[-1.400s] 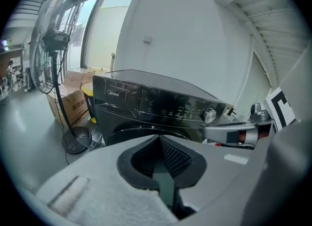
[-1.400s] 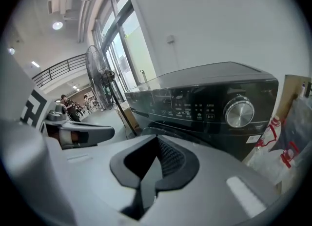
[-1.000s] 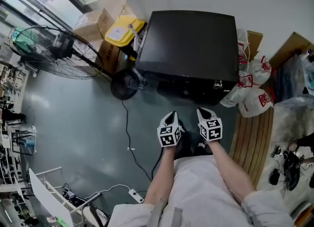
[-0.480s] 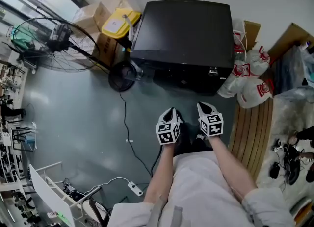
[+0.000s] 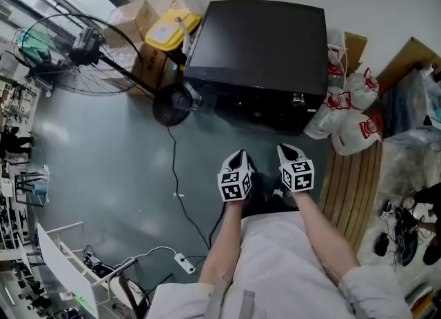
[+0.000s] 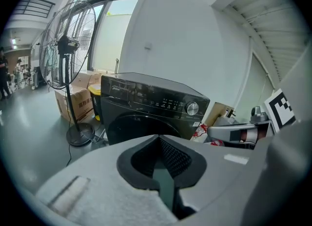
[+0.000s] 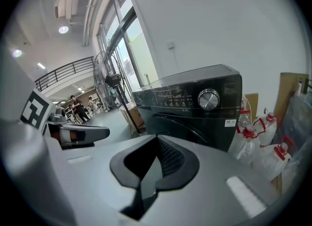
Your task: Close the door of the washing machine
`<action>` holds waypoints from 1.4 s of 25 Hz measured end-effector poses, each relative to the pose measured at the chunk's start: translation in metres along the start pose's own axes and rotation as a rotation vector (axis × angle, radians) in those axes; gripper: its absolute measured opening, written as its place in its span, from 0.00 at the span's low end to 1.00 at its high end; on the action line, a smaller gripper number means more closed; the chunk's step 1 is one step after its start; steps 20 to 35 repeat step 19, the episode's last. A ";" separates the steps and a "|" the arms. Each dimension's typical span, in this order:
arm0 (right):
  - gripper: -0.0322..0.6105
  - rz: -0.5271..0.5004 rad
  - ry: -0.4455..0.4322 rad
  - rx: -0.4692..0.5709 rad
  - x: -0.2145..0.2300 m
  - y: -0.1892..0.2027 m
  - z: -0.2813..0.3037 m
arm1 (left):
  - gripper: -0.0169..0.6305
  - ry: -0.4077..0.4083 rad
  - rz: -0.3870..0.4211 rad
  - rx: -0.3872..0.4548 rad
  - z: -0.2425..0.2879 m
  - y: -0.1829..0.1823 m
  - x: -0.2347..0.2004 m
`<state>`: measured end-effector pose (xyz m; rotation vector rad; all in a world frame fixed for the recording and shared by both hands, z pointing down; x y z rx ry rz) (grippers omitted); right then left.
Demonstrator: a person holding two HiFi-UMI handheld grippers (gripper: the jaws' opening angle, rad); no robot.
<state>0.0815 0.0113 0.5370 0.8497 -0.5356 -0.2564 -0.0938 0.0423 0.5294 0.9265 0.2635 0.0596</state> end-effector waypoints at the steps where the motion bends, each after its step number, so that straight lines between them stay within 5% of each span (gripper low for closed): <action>1: 0.05 0.001 -0.001 0.002 0.000 -0.001 0.001 | 0.04 -0.003 0.003 0.002 0.000 -0.002 -0.001; 35: 0.05 -0.009 -0.024 -0.016 -0.001 -0.007 -0.001 | 0.04 -0.027 -0.020 -0.012 -0.011 -0.006 -0.006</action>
Point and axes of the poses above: the fingertips, and each gripper's own axes: z forward along the fingers, x to its right, y out of its underside, the point moved 5 cm from there along -z, backward along the fingers, and after that the axes turned 4 degrees about z, right-handed, at the moved point
